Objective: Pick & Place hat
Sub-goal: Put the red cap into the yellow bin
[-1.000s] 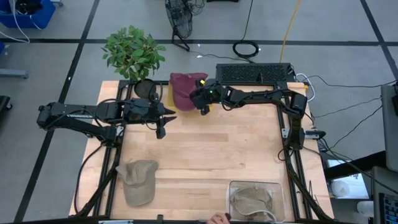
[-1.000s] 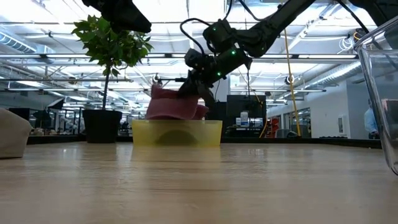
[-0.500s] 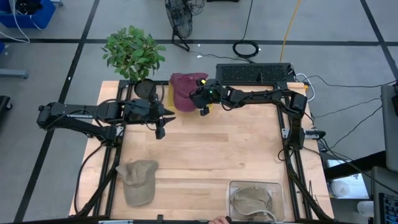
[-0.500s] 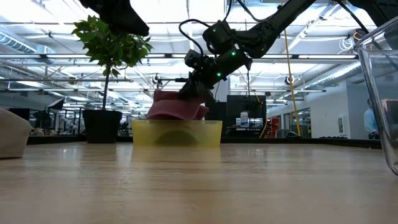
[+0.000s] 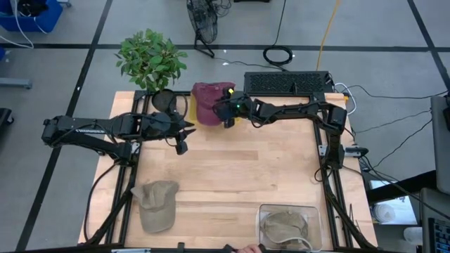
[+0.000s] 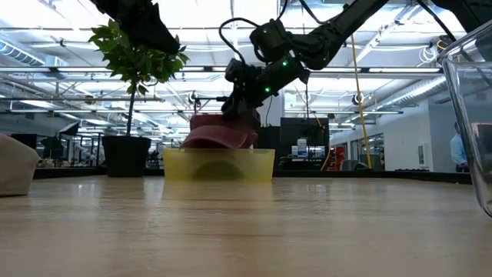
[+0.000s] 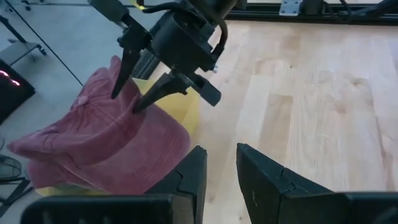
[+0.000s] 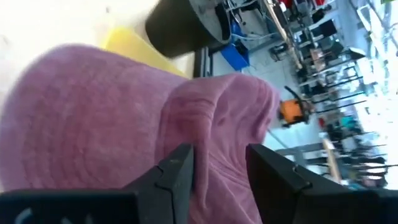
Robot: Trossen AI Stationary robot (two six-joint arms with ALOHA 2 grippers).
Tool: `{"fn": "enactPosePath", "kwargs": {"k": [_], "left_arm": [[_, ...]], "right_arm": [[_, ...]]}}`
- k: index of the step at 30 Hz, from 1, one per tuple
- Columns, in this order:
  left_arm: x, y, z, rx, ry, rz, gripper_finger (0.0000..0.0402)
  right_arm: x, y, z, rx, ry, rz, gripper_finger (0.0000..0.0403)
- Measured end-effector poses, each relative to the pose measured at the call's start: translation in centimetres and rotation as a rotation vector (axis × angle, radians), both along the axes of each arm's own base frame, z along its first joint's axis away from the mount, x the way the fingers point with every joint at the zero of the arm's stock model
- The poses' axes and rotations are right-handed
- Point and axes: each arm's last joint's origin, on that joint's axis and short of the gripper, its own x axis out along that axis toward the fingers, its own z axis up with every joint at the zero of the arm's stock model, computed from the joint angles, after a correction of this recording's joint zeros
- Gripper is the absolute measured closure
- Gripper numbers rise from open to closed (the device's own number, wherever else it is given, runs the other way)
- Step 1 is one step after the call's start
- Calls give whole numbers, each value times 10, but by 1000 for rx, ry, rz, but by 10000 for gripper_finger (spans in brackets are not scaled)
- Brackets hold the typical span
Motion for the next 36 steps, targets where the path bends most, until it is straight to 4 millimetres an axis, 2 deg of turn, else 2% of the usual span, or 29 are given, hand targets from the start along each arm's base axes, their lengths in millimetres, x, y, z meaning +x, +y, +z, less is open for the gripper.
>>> {"fn": "enactPosePath", "kwargs": {"k": [9,14,18,23,26,28,31,36], "left_arm": [[0,0,0,0,4,3,309],[-4,2,-4,35,58,62,309],[-8,4,-9,63,109,149,309],[-9,7,-18,63,129,184,309],[-8,11,-25,63,109,205,309],[-7,14,-30,70,95,214,309],[-6,20,-35,70,62,239,309],[-4,30,-45,88,-17,273,309]], "right_arm": [[3,5,7,-103,-26,-81,283],[6,14,10,-131,-55,-176,272],[4,26,19,-83,-87,-251,261],[-11,40,43,141,-172,-274,262],[-21,44,54,435,-236,-210,269],[-26,42,54,625,-276,-163,274],[-30,39,42,807,-304,-96,282],[-36,40,8,908,-395,-78,296]]}}
